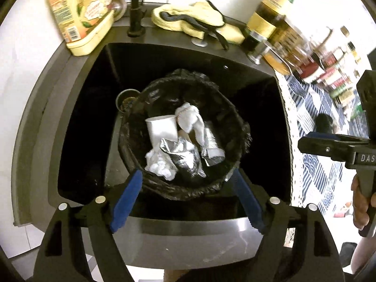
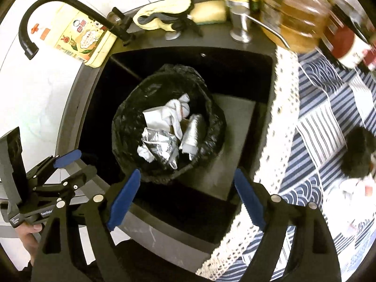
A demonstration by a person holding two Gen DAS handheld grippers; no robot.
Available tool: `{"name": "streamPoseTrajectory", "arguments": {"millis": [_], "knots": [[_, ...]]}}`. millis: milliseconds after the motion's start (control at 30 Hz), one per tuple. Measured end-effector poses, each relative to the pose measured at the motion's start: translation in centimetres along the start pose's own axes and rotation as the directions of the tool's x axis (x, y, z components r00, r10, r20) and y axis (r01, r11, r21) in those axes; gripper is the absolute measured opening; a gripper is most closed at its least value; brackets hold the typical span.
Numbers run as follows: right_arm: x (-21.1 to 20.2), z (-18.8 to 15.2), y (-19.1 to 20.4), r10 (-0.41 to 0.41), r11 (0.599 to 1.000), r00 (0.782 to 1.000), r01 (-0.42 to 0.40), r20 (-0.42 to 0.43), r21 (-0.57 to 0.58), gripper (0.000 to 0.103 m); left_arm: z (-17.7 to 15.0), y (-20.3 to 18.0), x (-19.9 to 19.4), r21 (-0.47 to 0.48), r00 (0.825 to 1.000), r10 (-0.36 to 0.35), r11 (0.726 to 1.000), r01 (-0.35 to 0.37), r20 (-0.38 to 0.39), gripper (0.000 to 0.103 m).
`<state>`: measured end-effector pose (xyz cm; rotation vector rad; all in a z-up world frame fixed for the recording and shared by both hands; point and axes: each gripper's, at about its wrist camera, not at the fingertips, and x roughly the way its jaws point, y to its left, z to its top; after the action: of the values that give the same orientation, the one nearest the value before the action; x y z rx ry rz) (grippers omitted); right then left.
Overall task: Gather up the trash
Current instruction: 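Move both open tools back over the table to the remaining trash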
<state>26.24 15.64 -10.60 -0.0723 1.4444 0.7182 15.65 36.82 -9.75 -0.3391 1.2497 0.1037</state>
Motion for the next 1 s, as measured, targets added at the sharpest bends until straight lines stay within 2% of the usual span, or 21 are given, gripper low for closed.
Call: {"name": "streamPoseTrajectory", "arguments": {"millis": [433, 733, 1000], "knots": [[-6.2, -3.4, -6.5, -0.051, 0.996, 0.995, 0.044, 0.082, 0.083, 0.083, -0.7, -7.4, 1.7, 0.075, 0.999, -0.049, 0.996, 0.05, -0.021, 0.08], [-12.0, -4.7, -15.0, -0.105, 0.982, 0.982, 0.076, 0.16, 0.174, 0.083, -0.4, -14.7, 2.5, 0.131, 0.998, -0.068, 0.989, 0.07, -0.018, 0.08], [-14.1, -5.9, -22.8, -0.081, 0.966, 0.981, 0.033, 0.176, 0.257, 0.083, -0.7, -20.0, 3.5, 0.142, 0.997, -0.069, 0.987, 0.073, -0.029, 0.08]]}}
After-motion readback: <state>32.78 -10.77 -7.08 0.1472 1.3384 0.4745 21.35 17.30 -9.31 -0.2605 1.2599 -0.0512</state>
